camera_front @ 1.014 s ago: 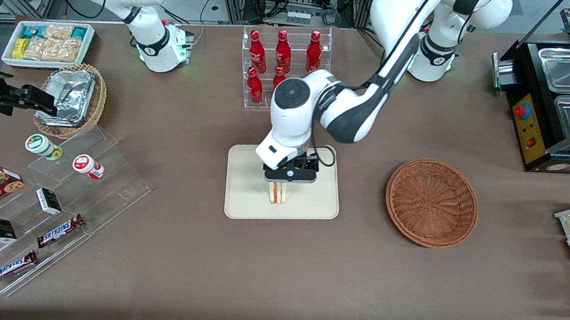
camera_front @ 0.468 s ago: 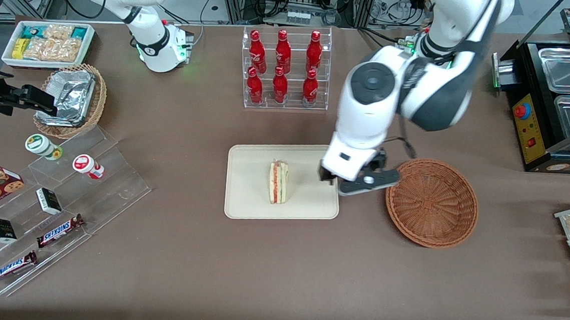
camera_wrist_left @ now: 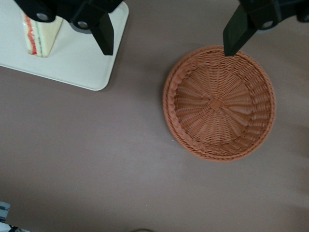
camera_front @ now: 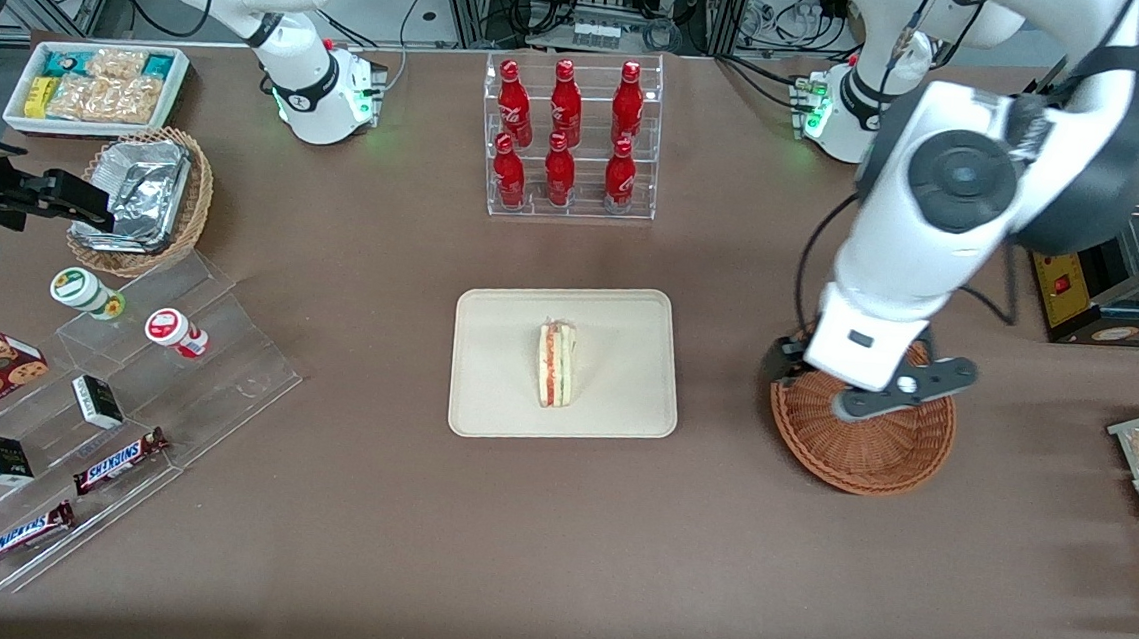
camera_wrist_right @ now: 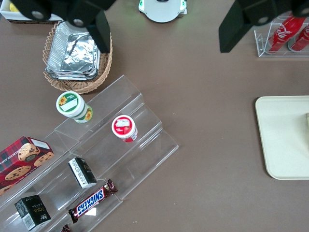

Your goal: Place sandwich from basket to tray

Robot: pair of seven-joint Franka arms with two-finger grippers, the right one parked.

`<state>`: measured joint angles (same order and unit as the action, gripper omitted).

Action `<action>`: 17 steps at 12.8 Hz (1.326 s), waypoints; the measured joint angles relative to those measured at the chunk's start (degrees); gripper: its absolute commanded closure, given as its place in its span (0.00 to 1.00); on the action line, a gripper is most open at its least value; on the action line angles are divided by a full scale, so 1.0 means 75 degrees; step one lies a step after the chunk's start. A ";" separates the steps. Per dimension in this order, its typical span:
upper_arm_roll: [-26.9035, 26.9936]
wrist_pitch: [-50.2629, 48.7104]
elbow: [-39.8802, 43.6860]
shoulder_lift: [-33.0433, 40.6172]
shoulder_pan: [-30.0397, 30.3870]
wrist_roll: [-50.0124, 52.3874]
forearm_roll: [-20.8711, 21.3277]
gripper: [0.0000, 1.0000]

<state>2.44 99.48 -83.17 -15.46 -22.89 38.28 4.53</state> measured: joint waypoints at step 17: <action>0.0010 -0.0672 -0.1313 0.1813 0.2355 -0.4321 -0.0622 0.00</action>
<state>2.51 94.44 -93.01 -1.86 -5.23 5.87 -0.13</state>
